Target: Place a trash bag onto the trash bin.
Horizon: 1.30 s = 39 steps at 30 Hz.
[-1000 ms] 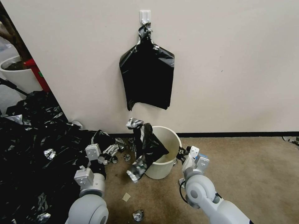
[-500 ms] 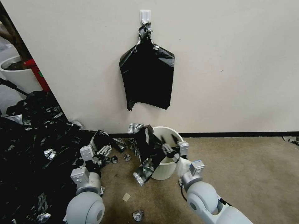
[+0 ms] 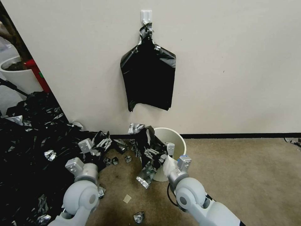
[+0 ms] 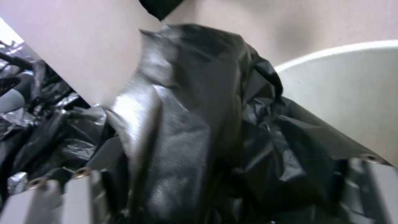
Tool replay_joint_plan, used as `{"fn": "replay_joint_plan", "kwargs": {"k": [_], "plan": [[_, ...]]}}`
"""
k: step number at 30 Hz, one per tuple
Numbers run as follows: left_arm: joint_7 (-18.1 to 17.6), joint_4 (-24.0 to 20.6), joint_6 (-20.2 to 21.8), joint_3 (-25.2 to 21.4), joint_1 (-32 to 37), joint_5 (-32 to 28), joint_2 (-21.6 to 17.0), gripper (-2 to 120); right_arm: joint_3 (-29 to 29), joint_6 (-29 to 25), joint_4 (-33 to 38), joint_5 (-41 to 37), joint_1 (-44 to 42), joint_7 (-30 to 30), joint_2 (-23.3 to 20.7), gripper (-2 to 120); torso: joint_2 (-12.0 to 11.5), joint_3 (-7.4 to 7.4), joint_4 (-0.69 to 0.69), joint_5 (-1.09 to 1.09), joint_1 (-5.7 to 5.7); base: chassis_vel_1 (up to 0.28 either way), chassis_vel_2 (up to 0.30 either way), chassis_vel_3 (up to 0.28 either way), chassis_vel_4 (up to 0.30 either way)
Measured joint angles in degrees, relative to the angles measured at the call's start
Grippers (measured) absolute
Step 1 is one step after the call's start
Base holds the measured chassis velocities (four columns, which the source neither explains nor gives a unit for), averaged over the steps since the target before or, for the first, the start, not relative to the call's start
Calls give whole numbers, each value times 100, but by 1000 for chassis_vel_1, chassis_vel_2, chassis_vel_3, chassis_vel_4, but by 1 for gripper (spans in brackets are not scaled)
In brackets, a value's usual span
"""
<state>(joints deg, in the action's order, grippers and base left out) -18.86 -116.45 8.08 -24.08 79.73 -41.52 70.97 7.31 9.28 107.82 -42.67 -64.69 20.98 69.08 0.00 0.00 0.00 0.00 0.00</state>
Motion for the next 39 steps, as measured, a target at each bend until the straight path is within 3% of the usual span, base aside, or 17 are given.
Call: {"fn": "replay_joint_plan", "kwargs": {"k": [6, 8, 9, 13, 18, 20, 23, 31, 39], "plan": [[305, 311, 256, 363, -314, -127, 82, 100, -40, -108, -89, 11, -14, -59, 51, 61, 0, 0, 0, 0, 0, 0, 0, 0, 0], [369, 434, 439, 484, -448, -217, 125, 100, -75, -237, -186, 90, -12, -112, 94, 49, 0, 0, 0, 1, 0, 0, 0, 0, 0], [369, 434, 439, 484, -448, -217, 125, 100, -75, -237, -186, 90, -12, -112, 94, 49, 0, 0, 0, 1, 0, 0, 0, 0, 0], [411, 773, 777, 751, -696, -329, 258, 100, -158, -390, -310, 186, -29, -126, 132, 29, 0, 0, 0, 1, 0, 0, 0, 0, 0], [410, 981, 955, 901, -795, -361, 404, 100, -189, -460, -308, 193, -79, -198, 94, 18, 0, 0, 0, 1, 0, 0, 0, 0, 0], [381, 1185, 1031, 1018, -881, -347, 584, 100, -209, -532, -300, 284, -111, -272, 91, 6, 0, 0, 0, 1, 0, 0, 0, 0, 0], [358, 1371, 1044, 1108, -953, -278, 719, 100, -220, -558, -289, 378, -132, -284, 102, 0, 0, 0, 0, 1, 0, 0, 0, 0, 0], [444, 1740, 1037, 1151, -1031, -192, 926, 97, -268, -650, -284, 758, -189, -344, 99, 0, 0, 0, 0, 1, 0, 0, 0, 0, 0], [674, 1951, 1069, 1150, -1020, -129, 1030, 70, -288, -681, -276, 1042, -263, -410, 75, 0, 0, 0, 0, 1, 0, 0, 0, 0, 0]]}}
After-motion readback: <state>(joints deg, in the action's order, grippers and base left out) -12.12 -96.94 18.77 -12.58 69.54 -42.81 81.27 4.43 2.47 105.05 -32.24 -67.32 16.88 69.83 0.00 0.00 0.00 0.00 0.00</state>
